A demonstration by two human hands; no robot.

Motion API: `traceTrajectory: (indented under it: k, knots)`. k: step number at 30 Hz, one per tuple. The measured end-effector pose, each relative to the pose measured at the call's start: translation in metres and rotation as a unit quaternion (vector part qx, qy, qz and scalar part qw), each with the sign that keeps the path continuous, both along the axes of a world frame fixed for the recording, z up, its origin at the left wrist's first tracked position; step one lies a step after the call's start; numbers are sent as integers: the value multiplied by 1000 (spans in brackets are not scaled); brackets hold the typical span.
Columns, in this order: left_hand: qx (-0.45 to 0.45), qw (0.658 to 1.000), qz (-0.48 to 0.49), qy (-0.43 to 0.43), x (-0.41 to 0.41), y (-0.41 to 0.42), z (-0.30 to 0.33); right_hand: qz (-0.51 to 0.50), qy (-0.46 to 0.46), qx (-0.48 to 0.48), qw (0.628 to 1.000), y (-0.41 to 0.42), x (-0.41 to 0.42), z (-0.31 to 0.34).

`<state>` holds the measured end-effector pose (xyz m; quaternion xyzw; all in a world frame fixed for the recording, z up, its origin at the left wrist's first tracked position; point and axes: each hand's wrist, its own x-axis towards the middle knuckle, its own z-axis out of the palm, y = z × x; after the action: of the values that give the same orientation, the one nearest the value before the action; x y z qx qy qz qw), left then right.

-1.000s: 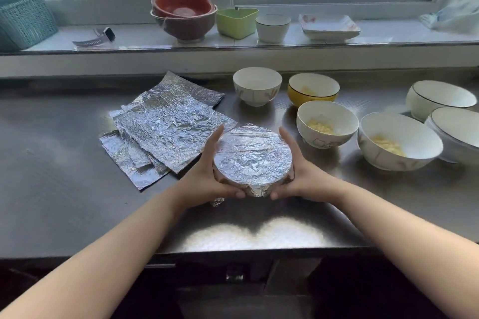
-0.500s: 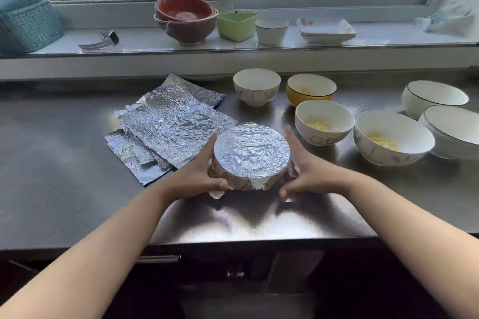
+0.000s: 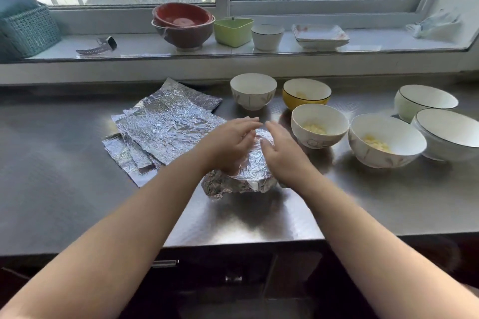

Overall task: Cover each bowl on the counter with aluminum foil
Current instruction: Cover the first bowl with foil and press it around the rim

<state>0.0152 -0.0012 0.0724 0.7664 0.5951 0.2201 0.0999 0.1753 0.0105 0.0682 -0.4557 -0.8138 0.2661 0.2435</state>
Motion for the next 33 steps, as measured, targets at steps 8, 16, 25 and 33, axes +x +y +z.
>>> traceTrajectory:
  k: [8,16,25,33]
  knots:
    - [-25,991,47,125,6,-1,-10,41,-70,49,995,9,-3,-16]
    - [-59,975,158,148,26,-16,-19,85,-9,17,996,32,6,1]
    - [-54,974,159,154,27,-20,-16,-48,-88,47,994,49,-23,13]
    - [-56,974,163,147,28,-18,-17,-58,-68,56,994,50,-24,6]
